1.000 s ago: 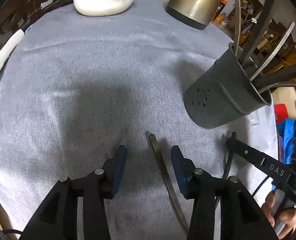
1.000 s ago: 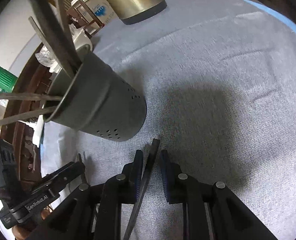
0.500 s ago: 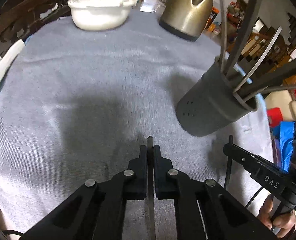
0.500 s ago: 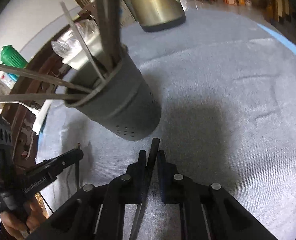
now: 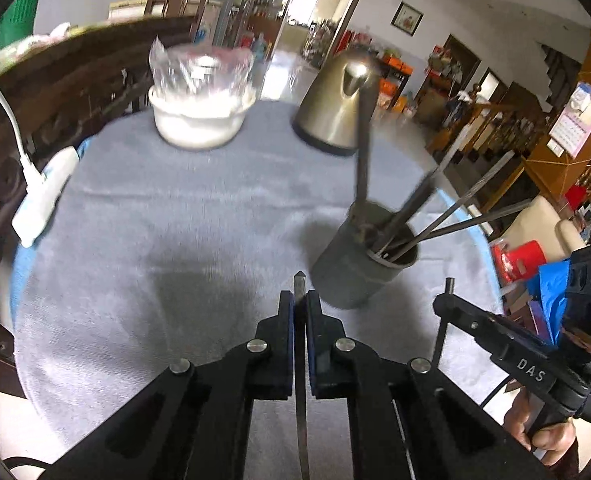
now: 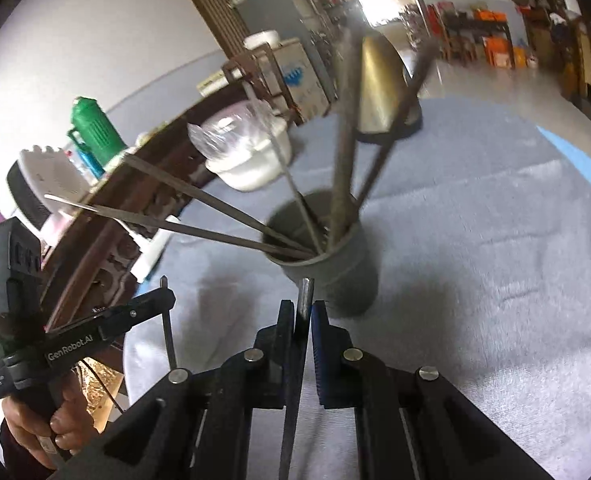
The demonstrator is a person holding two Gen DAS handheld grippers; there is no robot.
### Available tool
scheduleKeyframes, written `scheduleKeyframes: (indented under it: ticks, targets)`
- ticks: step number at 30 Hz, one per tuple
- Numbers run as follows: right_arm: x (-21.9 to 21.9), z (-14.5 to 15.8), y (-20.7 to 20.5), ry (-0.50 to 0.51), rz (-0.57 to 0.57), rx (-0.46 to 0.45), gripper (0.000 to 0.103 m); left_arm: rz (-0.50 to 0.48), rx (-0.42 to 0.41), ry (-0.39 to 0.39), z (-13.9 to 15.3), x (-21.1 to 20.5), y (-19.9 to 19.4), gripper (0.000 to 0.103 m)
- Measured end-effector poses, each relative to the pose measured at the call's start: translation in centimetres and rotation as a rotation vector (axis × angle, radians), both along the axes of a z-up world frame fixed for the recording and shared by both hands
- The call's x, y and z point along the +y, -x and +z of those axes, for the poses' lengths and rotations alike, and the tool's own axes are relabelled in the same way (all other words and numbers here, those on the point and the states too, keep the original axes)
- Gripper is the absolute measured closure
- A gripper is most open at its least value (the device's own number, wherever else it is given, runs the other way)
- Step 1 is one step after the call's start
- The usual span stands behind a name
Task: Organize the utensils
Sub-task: 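Lift both held chopsticks upright and carry them above the grey cup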
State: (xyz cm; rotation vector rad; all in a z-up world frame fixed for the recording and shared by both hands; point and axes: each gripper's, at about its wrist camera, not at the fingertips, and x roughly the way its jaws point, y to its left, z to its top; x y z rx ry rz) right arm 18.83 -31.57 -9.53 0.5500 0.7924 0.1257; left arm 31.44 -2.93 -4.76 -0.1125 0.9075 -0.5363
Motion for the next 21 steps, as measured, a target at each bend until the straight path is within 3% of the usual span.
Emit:
scheduleKeyframes:
  ticks: [7,14,21]
  targets:
    - [0.5,2.6,1.7,0.012,0.001,-0.075,0.095,0.003,-0.098,0.016,4.5,0.5,2.4,0.097]
    - [0.5,4.9,2.8,0.044,0.000,-0.140,0.095,0.001,-0.171,0.024,7.0,0.4,3.9,0.097]
    - [-1.6,2.4,2.5,0.025,-0.030,-0.010,0.092,0.021,-0.169,0.023,6.7,1.2,4.1,0.097]
